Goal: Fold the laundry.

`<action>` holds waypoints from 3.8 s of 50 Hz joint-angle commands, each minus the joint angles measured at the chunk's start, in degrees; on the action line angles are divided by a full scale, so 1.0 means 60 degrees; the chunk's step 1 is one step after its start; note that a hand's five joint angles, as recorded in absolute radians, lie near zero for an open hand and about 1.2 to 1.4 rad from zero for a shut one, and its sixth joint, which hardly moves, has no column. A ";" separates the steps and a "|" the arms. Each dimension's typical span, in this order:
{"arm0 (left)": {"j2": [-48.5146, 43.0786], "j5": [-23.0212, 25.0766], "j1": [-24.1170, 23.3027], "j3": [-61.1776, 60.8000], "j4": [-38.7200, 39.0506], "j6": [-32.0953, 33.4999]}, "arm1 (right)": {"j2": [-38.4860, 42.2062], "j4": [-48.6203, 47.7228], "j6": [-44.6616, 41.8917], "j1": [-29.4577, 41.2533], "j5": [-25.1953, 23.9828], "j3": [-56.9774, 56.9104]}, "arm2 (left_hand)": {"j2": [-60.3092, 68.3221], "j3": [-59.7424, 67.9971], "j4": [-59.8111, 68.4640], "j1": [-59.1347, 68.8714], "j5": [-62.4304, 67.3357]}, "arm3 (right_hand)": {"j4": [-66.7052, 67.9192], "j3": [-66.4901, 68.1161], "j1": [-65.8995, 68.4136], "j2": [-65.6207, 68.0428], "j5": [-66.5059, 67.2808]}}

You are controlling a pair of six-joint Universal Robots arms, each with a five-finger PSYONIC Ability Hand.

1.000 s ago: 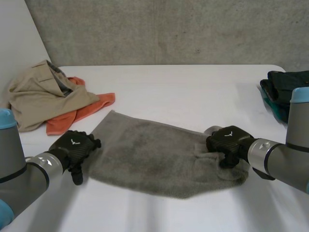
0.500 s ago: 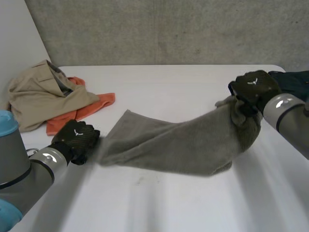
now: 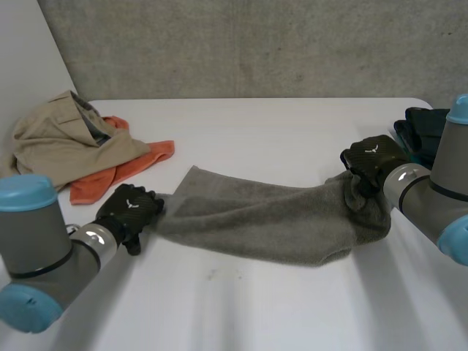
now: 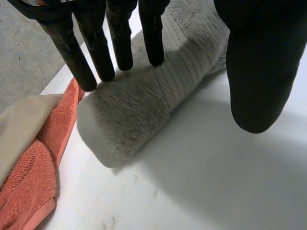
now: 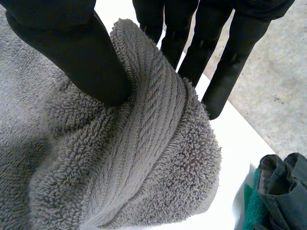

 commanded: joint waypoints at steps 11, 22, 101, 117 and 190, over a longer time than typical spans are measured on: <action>-0.1480 0.0008 -0.0282 0.2064 0.0350 0.0214 | -0.0048 -0.0107 -0.0002 -0.0006 -0.0042 0.0682 | 0.4876 0.4846 0.4923 0.4947 0.4899 | 0.1910 0.2104 0.3479 0.2276 0.2433; -0.1627 -0.0241 -0.0531 0.2417 0.0249 0.0156 | -0.0077 -0.0180 -0.0104 -0.0035 -0.0027 0.0815 | 0.9302 0.9272 0.9348 0.9373 0.9324 | 0.1910 0.2104 0.3479 0.2276 0.2433; 0.3588 0.0345 -0.2406 0.5536 -0.3854 -0.7491 | -0.0576 -0.4178 0.6750 0.0506 0.0191 0.3789 | 0.9302 0.9272 0.9348 0.9373 0.9324 | -0.9756 -0.9563 -0.8188 -0.9391 -0.9233; 0.3705 -0.0227 -0.2392 0.5903 -0.3883 -0.7550 | 0.0876 -0.3959 0.5360 -0.0151 0.1043 0.1972 | 0.9302 0.9272 0.9348 0.9373 0.9324 | 0.1904 0.2098 0.3473 0.2269 0.2427; -0.0058 -0.0842 -0.0912 0.3926 -0.0426 -0.3756 | 0.2394 0.3674 -0.1819 -0.0709 -0.0335 -0.4240 | 0.9302 0.9272 0.9348 0.9373 0.9324 | 0.1910 0.2104 0.3479 0.2276 0.2433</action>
